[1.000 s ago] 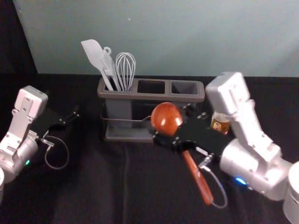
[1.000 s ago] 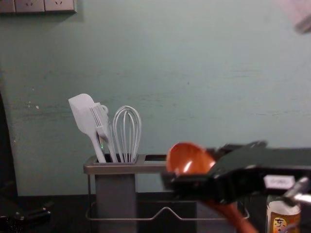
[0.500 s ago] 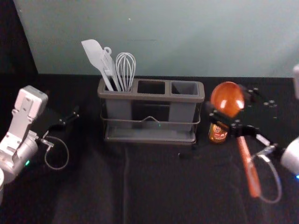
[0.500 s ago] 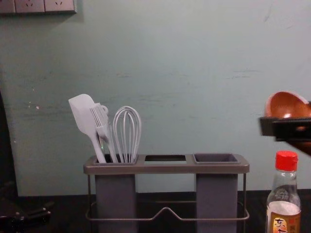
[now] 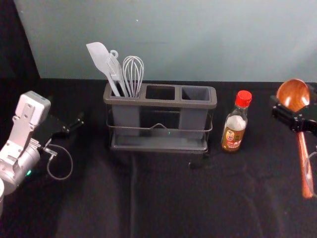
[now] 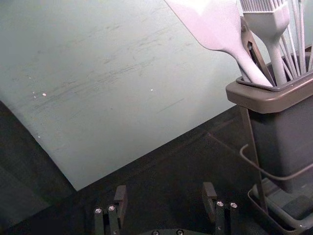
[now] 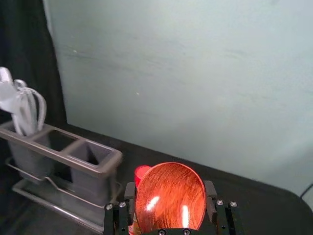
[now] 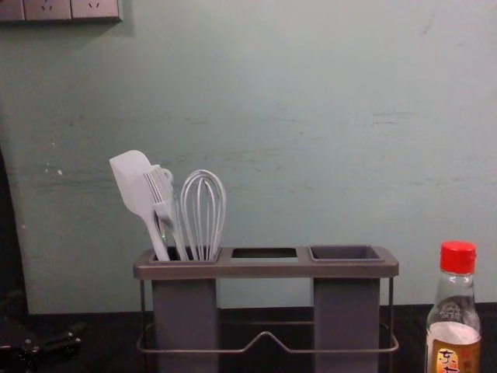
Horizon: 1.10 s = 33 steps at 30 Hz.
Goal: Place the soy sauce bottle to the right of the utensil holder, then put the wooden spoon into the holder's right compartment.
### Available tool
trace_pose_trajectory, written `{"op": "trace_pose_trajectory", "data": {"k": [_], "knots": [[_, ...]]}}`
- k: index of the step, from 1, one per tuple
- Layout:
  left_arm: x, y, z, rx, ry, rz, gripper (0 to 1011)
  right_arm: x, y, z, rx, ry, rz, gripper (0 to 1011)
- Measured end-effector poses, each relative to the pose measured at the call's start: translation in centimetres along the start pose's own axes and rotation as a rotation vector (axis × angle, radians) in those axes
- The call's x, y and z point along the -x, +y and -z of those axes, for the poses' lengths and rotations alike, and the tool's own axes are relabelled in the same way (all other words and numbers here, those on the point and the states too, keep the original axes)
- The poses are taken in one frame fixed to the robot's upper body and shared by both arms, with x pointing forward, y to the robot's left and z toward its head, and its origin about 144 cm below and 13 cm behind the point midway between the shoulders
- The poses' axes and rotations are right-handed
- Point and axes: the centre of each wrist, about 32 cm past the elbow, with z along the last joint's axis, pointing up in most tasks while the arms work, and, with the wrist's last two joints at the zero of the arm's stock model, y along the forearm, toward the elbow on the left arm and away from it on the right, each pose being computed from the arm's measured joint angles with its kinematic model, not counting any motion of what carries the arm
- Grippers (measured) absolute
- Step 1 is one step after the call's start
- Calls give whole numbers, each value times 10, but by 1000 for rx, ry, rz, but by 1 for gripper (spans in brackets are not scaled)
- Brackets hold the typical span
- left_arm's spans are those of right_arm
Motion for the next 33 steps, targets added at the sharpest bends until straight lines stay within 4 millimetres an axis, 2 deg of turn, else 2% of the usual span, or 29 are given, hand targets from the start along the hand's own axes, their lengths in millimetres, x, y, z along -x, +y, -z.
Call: {"op": "trace_pose_trajectory", "data": {"k": [14,26,33], "knots": [[0,0,0,0,0,0,1005,-42,33,25,124,140,20,841],[0,0,0,0,0,0,1005,-49,66,37,193,158,-11,841],[0,0,0,0,0,0,1005,-45,68,37,185,154,-12,841]]}}
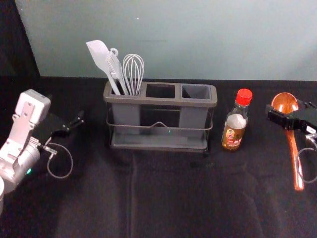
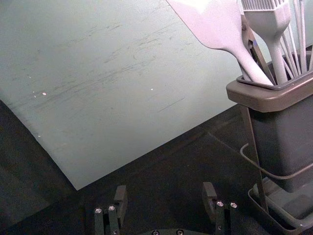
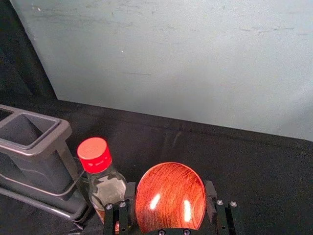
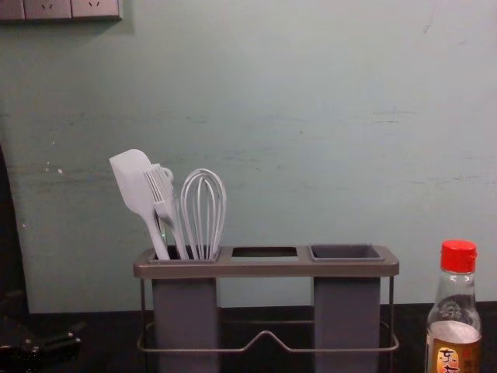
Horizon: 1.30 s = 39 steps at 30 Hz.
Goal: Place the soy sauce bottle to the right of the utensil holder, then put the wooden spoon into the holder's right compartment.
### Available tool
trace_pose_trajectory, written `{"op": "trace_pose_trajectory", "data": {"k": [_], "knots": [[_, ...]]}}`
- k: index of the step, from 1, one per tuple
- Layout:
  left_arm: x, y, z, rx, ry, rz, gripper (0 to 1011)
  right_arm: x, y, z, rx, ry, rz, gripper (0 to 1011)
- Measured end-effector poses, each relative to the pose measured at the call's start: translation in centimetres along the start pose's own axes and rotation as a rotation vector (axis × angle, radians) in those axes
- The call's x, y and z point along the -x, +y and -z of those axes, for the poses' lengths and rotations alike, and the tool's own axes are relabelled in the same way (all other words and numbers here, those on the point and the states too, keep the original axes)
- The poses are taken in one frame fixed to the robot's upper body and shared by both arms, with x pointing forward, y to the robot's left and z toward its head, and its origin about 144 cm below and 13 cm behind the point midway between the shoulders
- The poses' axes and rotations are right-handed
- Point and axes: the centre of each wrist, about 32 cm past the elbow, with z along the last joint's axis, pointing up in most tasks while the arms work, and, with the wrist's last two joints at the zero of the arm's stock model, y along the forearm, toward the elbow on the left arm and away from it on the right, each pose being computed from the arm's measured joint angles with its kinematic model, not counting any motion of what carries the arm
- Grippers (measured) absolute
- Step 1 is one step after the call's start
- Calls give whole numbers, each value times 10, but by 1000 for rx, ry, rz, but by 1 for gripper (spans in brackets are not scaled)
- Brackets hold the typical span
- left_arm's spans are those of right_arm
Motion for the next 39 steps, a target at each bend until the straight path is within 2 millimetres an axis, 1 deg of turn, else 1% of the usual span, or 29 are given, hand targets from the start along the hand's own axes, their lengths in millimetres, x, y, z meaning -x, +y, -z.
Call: {"op": "trace_pose_trajectory", "data": {"k": [6,12,19,25,29,33,39], "knots": [[0,0,0,0,0,0,1005,3,-5,-2,-11,-11,10,841],[0,0,0,0,0,0,1005,6,-4,-3,-6,-15,8,841],[0,0,0,0,0,0,1005,10,-11,-14,-61,-40,11,841],[0,0,0,0,0,0,1005,15,-21,-32,-174,-87,1,841],[0,0,0,0,0,0,1005,18,-24,-41,-249,-122,-16,841],[0,0,0,0,0,0,1005,23,-24,-48,-336,-164,-41,841],[0,0,0,0,0,0,1005,34,-16,-56,-444,-217,-84,841]]}}
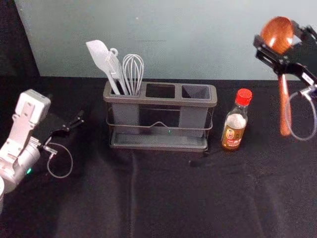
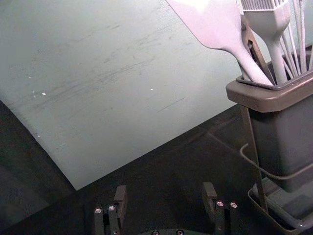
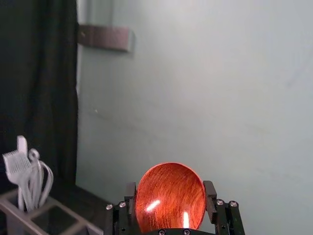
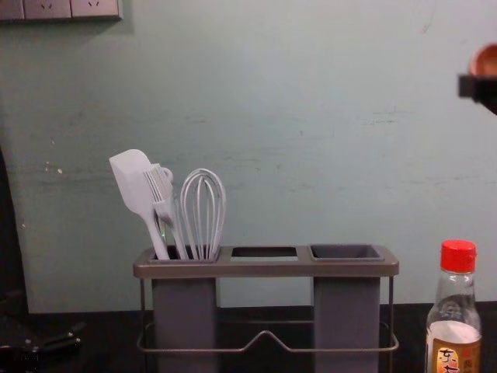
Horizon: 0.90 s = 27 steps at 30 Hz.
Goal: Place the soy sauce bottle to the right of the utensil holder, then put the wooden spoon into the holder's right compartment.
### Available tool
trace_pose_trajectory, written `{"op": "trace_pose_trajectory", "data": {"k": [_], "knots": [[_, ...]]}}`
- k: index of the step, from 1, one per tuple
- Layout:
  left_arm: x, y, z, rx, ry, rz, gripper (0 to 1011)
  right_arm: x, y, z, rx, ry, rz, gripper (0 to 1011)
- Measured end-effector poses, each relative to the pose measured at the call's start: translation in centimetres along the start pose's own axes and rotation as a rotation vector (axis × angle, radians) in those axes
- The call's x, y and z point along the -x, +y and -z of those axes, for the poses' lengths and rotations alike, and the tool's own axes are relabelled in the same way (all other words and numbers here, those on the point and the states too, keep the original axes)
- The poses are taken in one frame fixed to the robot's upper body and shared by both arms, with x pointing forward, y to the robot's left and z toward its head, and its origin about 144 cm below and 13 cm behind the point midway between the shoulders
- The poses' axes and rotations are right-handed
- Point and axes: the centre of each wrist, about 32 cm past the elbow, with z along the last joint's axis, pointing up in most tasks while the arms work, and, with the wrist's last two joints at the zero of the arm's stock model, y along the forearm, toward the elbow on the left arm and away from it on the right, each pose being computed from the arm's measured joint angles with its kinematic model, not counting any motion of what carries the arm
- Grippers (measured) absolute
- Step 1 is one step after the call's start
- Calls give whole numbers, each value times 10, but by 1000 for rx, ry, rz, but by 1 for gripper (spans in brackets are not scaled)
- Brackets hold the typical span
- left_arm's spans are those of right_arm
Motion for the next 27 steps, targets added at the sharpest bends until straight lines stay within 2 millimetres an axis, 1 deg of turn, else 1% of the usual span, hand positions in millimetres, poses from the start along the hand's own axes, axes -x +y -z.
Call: {"op": "trace_pose_trajectory", "data": {"k": [5,11,14,17,21,27], "knots": [[0,0,0,0,0,0,1005,11,13,-3,-102,-18,-30,841],[0,0,0,0,0,0,1005,21,30,0,-197,-20,-44,841],[0,0,0,0,0,0,1005,23,40,4,-249,13,-62,841],[0,0,0,0,0,0,1005,25,53,13,-301,57,-101,841],[0,0,0,0,0,0,1005,28,65,23,-336,97,-155,841],[0,0,0,0,0,0,1005,30,80,32,-345,131,-219,841]]}}
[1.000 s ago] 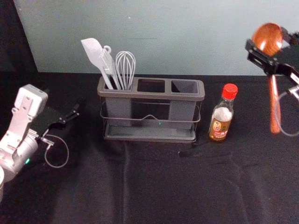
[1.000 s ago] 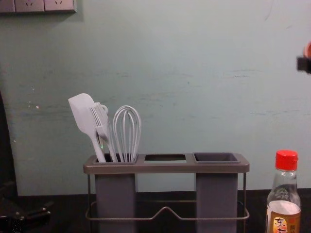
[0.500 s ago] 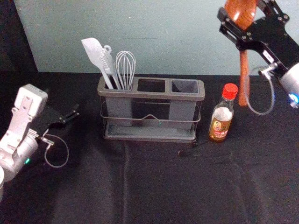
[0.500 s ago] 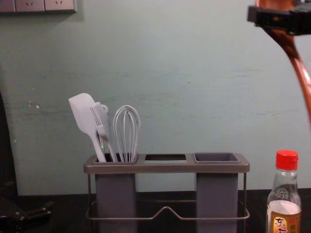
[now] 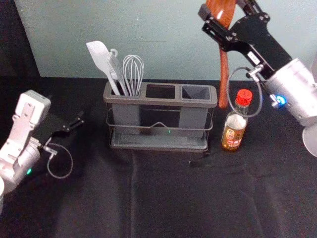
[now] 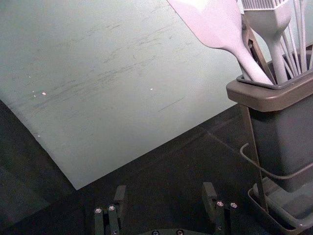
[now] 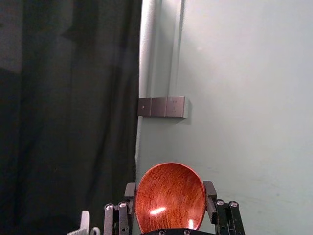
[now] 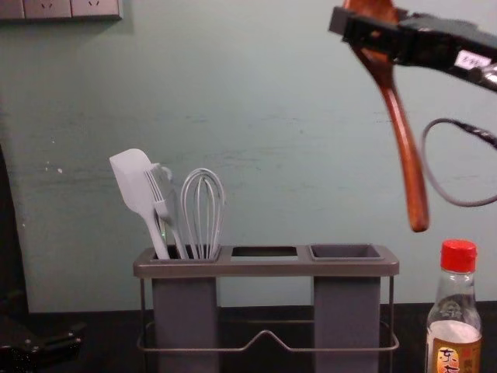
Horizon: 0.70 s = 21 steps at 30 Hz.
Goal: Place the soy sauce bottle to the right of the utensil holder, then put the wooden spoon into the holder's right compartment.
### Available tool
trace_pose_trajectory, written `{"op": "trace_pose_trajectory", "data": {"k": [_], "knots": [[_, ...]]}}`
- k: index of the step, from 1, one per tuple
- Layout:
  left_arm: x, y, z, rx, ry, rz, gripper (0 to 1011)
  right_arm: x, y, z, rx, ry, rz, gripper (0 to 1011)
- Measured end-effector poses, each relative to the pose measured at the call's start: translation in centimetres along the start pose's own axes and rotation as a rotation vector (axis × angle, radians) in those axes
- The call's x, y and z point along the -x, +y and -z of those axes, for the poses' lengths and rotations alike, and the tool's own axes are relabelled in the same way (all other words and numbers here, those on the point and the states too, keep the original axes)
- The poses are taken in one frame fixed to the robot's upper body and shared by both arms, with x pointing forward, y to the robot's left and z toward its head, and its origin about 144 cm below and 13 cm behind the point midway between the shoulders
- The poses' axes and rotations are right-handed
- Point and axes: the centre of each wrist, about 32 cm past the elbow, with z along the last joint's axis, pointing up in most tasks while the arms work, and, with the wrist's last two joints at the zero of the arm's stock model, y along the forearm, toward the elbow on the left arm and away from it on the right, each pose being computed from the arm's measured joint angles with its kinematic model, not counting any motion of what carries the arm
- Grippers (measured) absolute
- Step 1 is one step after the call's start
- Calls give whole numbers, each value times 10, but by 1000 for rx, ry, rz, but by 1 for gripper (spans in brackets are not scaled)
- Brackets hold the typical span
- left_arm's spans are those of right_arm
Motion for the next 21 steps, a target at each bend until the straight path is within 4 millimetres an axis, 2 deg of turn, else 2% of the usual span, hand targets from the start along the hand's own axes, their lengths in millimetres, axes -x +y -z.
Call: {"op": "trace_pose_trajectory", "data": {"k": [10,21], "knots": [[0,0,0,0,0,0,1005,-6,26,18,8,-3,-32,841],[0,0,0,0,0,0,1005,-8,45,36,38,-53,-34,841]]}}
